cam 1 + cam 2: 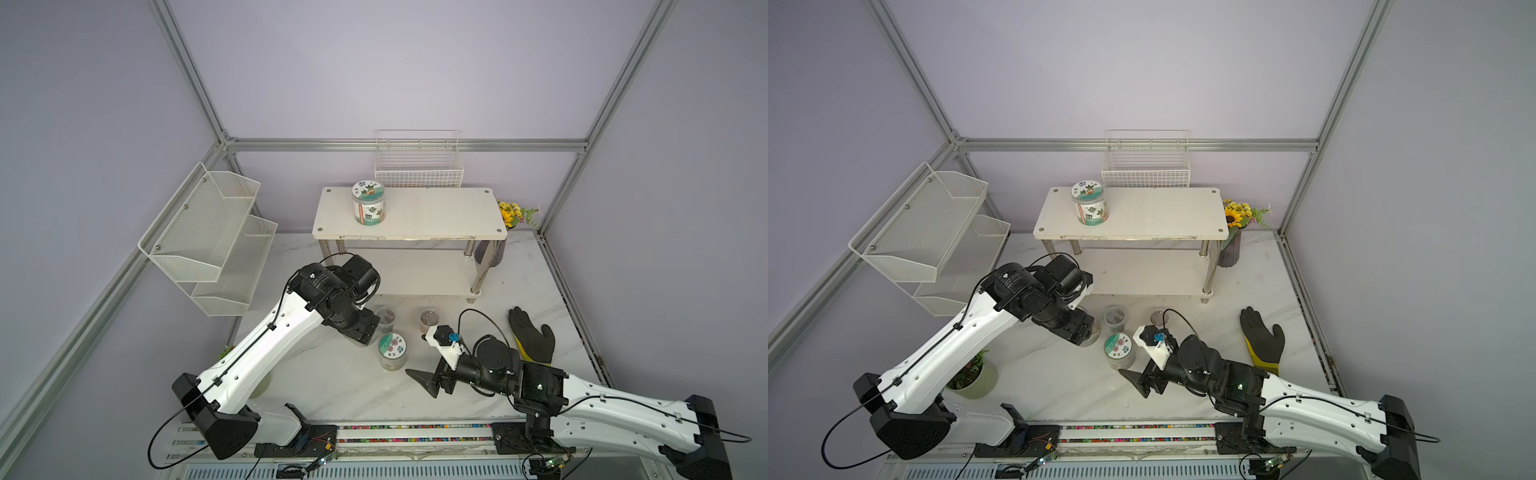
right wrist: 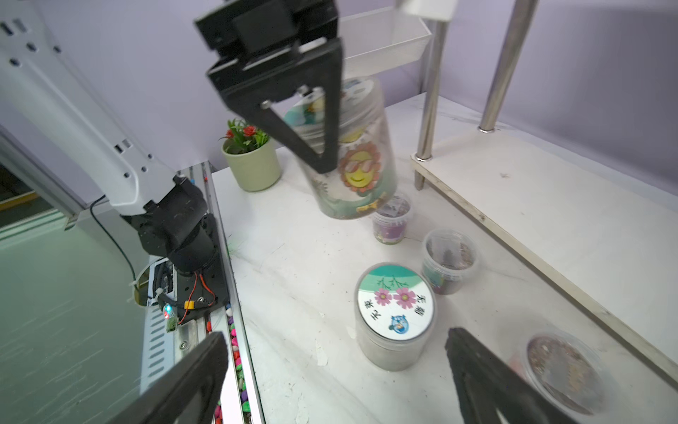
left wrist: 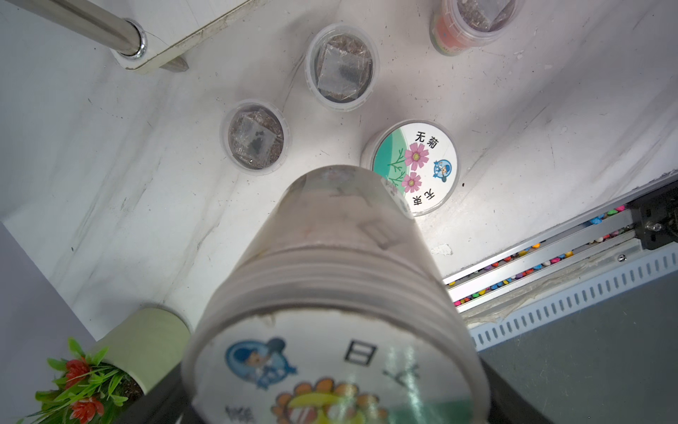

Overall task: Place the seed container on the shelf
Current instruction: Pick up the seed jar at the center of the board.

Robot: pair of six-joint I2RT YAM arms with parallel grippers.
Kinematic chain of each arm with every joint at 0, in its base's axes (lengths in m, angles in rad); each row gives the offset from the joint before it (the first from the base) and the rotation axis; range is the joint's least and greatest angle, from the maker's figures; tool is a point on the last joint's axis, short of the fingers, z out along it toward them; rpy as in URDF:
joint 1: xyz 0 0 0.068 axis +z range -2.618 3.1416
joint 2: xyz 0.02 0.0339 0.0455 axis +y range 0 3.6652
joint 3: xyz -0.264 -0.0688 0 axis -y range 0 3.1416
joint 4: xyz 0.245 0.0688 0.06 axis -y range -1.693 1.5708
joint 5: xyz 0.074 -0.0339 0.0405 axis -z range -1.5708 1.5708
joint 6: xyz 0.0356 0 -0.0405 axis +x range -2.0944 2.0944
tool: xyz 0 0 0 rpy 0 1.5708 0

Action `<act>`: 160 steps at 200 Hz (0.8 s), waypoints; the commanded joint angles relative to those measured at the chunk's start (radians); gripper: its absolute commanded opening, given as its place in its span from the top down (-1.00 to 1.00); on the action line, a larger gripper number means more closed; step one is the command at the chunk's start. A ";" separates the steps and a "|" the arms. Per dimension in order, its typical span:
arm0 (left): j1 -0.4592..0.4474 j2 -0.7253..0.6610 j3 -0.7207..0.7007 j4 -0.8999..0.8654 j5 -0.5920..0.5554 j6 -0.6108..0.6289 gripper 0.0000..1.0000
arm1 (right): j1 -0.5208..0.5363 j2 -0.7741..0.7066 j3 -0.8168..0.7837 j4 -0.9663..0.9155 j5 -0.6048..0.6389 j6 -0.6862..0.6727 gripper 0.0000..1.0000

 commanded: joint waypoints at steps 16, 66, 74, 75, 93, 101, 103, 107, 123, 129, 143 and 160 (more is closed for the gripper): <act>0.004 0.000 0.055 -0.003 0.034 0.023 0.11 | 0.097 0.100 -0.031 0.266 0.090 -0.103 -0.95; 0.003 0.005 0.067 0.004 0.073 0.025 0.11 | 0.114 0.136 -0.099 0.537 0.154 -0.167 -0.95; 0.003 0.003 0.066 0.006 0.075 0.023 0.11 | 0.115 0.147 -0.104 0.564 0.172 -0.182 -0.95; 0.004 0.003 0.066 0.005 0.076 0.023 0.11 | 0.114 0.147 -0.105 0.567 0.174 -0.184 -0.95; 0.004 -0.001 0.065 0.006 0.081 0.020 0.11 | 0.114 0.180 -0.111 0.614 0.207 -0.215 -0.95; 0.003 -0.004 0.065 0.008 0.084 0.018 0.11 | 0.115 0.198 -0.116 0.640 0.219 -0.228 -0.95; 0.003 -0.004 0.065 0.008 0.085 0.019 0.11 | 0.115 0.202 -0.116 0.648 0.221 -0.230 -0.95; 0.003 -0.004 0.065 0.008 0.088 0.017 0.11 | 0.114 0.212 -0.118 0.664 0.224 -0.234 -0.95; 0.003 -0.004 0.068 0.009 0.096 0.014 0.10 | 0.113 0.249 -0.122 0.718 0.232 -0.252 -0.95; 0.003 -0.004 0.071 0.009 0.099 0.013 0.10 | 0.114 0.260 -0.124 0.737 0.236 -0.260 -0.95; 0.002 -0.002 0.079 0.009 0.104 0.012 0.10 | 0.113 0.288 -0.130 0.777 0.242 -0.289 -0.95; 0.000 -0.001 0.086 0.010 0.110 0.010 0.10 | 0.105 0.321 -0.131 0.822 0.237 -0.299 -0.95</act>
